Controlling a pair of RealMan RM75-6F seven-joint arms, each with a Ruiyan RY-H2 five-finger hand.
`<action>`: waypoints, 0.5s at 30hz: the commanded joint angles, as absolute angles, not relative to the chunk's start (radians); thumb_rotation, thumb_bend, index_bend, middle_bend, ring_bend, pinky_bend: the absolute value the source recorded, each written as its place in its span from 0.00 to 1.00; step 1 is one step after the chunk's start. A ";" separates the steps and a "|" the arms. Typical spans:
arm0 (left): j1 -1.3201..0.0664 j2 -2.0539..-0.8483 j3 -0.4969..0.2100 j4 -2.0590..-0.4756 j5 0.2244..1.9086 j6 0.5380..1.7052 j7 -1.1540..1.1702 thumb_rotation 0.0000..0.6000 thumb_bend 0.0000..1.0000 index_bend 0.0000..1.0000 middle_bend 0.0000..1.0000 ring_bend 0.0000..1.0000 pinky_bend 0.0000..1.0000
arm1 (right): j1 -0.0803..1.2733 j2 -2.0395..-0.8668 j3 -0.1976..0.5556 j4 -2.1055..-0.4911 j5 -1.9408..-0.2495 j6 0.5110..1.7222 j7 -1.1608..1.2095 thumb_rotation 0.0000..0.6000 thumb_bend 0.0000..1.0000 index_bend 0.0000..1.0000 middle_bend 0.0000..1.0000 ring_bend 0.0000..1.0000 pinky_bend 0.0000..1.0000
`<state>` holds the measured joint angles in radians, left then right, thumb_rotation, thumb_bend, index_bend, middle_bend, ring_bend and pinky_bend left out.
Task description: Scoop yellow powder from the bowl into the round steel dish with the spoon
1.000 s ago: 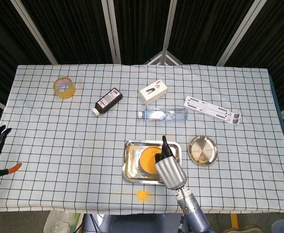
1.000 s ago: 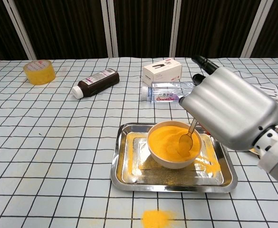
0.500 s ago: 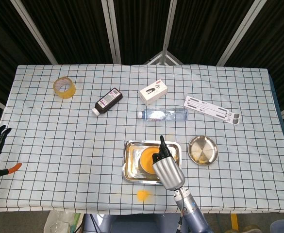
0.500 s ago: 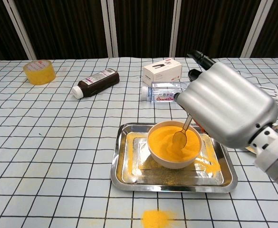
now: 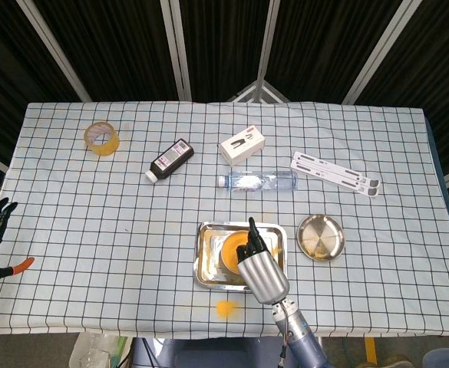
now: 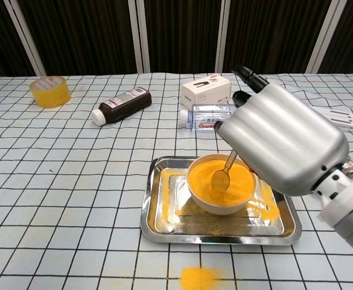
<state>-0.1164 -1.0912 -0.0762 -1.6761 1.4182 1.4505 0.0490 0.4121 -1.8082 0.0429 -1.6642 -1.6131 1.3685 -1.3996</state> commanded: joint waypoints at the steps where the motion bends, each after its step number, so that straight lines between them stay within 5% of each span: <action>1: -0.116 -1.091 -0.076 -1.676 1.419 1.451 0.049 1.00 0.00 0.00 0.00 0.00 0.00 | 0.412 -1.811 0.041 -1.651 -1.629 1.369 -1.392 1.00 0.63 0.67 0.62 0.29 0.00; 15: -0.117 -1.091 -0.076 -1.676 1.415 1.448 0.050 1.00 0.00 0.00 0.00 0.00 0.00 | 0.386 -1.833 0.039 -1.613 -1.628 1.371 -1.337 1.00 0.63 0.67 0.62 0.29 0.00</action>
